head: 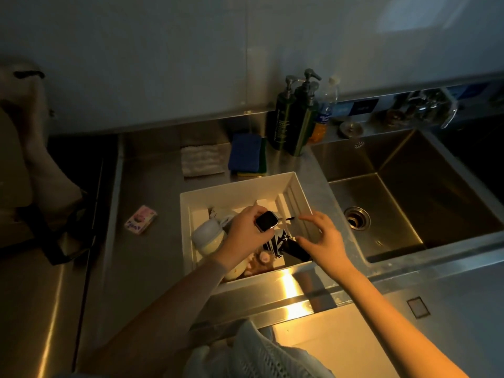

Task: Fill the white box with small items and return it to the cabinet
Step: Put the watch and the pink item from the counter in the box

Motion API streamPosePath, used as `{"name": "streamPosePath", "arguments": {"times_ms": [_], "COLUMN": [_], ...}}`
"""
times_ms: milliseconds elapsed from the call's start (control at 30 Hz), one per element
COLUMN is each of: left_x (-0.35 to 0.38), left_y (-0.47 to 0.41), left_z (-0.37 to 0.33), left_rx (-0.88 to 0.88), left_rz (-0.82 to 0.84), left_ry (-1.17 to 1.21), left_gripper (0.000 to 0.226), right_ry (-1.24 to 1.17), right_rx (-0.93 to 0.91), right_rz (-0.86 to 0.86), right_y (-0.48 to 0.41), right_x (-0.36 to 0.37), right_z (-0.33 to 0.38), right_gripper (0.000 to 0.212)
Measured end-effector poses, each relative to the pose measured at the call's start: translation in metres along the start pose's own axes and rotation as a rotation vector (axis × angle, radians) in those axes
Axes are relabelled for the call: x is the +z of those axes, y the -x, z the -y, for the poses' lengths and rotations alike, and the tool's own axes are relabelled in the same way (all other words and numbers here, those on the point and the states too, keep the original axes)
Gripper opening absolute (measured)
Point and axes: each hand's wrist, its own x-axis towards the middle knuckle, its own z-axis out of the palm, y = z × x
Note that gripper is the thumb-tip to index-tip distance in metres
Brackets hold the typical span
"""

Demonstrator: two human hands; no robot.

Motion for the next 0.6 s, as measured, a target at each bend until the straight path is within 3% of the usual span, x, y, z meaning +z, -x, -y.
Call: {"name": "streamPosePath", "arguments": {"times_ms": [233, 600], "left_x": [0.028, 0.025], "left_y": [-0.009, -0.008], "left_z": [0.018, 0.021], "left_rx": [0.059, 0.080], "left_rz": [-0.025, -0.012], "left_ry": [-0.285, -0.264], "left_gripper": [0.049, 0.049], "right_ry": [-0.020, -0.060], "right_rx": [-0.016, -0.015], "right_rz": [-0.054, -0.074], "right_y": [-0.006, -0.007], "right_x": [0.007, 0.009], "right_z": [-0.013, -0.019], "right_gripper": [0.057, 0.058]}}
